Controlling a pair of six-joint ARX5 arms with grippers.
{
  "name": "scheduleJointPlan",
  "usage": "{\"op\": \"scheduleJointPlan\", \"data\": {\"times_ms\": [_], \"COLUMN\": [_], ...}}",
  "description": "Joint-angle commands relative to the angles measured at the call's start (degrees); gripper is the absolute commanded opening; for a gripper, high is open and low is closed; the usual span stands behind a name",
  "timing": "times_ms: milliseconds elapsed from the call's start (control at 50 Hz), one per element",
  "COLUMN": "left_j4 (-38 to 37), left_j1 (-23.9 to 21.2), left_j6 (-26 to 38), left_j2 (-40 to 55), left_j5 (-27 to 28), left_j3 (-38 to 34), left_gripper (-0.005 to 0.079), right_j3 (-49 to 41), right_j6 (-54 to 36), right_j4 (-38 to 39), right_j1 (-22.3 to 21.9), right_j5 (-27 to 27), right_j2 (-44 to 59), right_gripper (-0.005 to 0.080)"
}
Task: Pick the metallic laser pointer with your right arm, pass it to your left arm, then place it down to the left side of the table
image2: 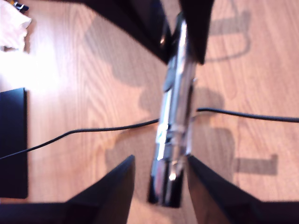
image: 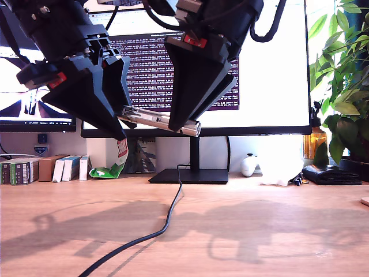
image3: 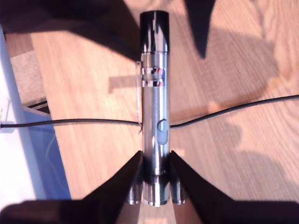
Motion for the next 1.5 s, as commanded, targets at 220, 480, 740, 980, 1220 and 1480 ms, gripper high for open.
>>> {"op": "scheduleJointPlan", "data": {"times_ms": [220, 480, 740, 980, 1220, 1480], "left_j4": [0.04, 0.02, 0.02, 0.00, -0.07, -1.05], "left_j1": [-0.28, -0.70, -0.70, -0.63, -0.04, 3.91], "left_j6": [0.09, 0.07, 0.04, 0.02, 0.00, -0.39], "left_j2": [0.61, 0.61, 0.61, 0.61, 0.61, 0.61], "left_j5": [0.04, 0.33, 1.22, -0.07, -0.77, -1.31], "left_j3": [0.22, 0.22, 0.22, 0.22, 0.22, 0.22], "left_gripper": [0.0130, -0.0023, -0.0024, -0.0024, -0.0024, -0.0024], "right_j3": [1.33, 1.33, 1.33, 1.33, 1.33, 1.33], "right_j6": [-0.24, -0.13, 0.13, 0.13, 0.15, 0.22], "right_j4": [0.17, 0.35, 1.53, 1.25, 0.57, 0.31], "right_j1": [-0.26, -1.03, -1.03, -1.05, -1.49, -3.58], "right_j5": [-0.17, -0.11, 0.02, 0.26, 0.24, 0.22], "right_j2": [0.35, 0.35, 0.35, 0.35, -0.22, -3.61], "right_gripper": [-0.0011, -0.0011, 0.0099, 0.0334, 0.0334, 0.0334]}}
